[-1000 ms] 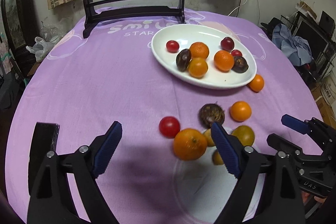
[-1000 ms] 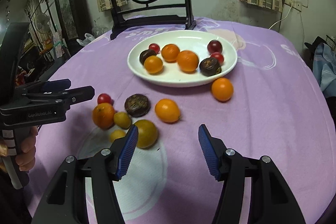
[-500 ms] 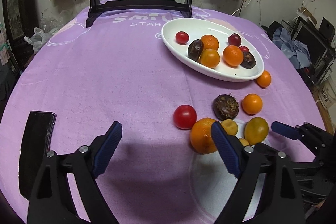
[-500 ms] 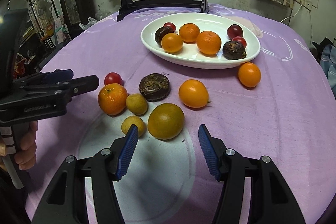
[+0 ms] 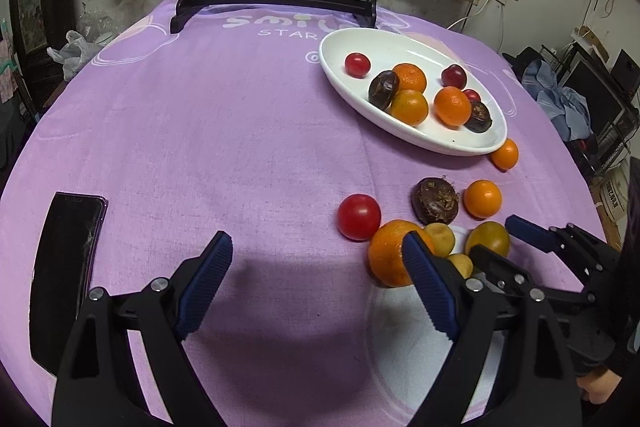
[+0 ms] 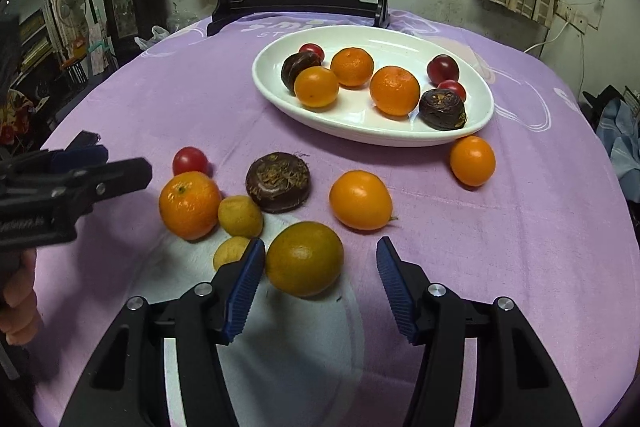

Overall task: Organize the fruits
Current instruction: 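Grasp the greenish-yellow citrus with the right gripper, then grasp an orange tangerine with the left gripper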

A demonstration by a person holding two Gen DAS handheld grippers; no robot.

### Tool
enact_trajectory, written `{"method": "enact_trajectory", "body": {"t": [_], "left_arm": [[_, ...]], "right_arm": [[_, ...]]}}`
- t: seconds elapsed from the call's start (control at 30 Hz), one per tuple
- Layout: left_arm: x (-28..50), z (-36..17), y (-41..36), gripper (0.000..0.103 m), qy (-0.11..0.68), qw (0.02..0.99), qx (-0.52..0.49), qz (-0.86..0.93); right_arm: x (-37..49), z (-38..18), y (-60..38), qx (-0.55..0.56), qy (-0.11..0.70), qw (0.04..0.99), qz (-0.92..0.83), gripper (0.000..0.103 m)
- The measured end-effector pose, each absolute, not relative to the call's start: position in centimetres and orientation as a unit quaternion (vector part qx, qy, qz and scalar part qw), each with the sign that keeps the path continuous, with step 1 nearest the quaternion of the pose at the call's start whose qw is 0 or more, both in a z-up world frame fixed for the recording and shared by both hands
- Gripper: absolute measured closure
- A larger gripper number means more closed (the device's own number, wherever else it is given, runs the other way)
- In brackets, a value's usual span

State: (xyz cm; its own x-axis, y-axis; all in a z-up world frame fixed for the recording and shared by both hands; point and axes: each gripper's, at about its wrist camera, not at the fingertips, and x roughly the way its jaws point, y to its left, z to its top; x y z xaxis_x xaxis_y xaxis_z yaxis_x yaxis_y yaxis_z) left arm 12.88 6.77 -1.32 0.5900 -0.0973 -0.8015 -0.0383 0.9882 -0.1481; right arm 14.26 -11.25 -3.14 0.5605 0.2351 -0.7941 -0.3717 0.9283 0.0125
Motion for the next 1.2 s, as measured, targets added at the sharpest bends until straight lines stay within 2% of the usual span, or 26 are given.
{"method": "enact_trajectory", "body": {"t": [0.2,0.67,0.97,1.1,1.2], "left_arm": [[13.0,-1.5,7.1,0.019,0.457,0.885,-0.083,-0.016],[12.1,-1.8,5.4,0.019,0.449,0.891,-0.061,-0.035],[10.9,-3.7,1.6,0.019,0.458,0.888,0.027,-0.033],[11.5,-4.4,0.9,0.027,0.473,0.88,0.024,-0.044],[12.0,-4.9,0.4,0.029,0.478,0.877,0.032,-0.043]], "right_arm": [[15.8,-4.2,-10.4,-0.052,0.465,0.864,0.187,0.063],[12.6,-3.1,-14.7,-0.033,0.437,0.883,0.172,0.063],[11.5,-2.0,-16.1,-0.017,0.413,0.891,0.188,0.063],[11.2,-1.6,-16.4,-0.012,0.407,0.892,0.197,0.063],[11.0,-1.5,-16.8,-0.006,0.406,0.892,0.198,0.063]]}}
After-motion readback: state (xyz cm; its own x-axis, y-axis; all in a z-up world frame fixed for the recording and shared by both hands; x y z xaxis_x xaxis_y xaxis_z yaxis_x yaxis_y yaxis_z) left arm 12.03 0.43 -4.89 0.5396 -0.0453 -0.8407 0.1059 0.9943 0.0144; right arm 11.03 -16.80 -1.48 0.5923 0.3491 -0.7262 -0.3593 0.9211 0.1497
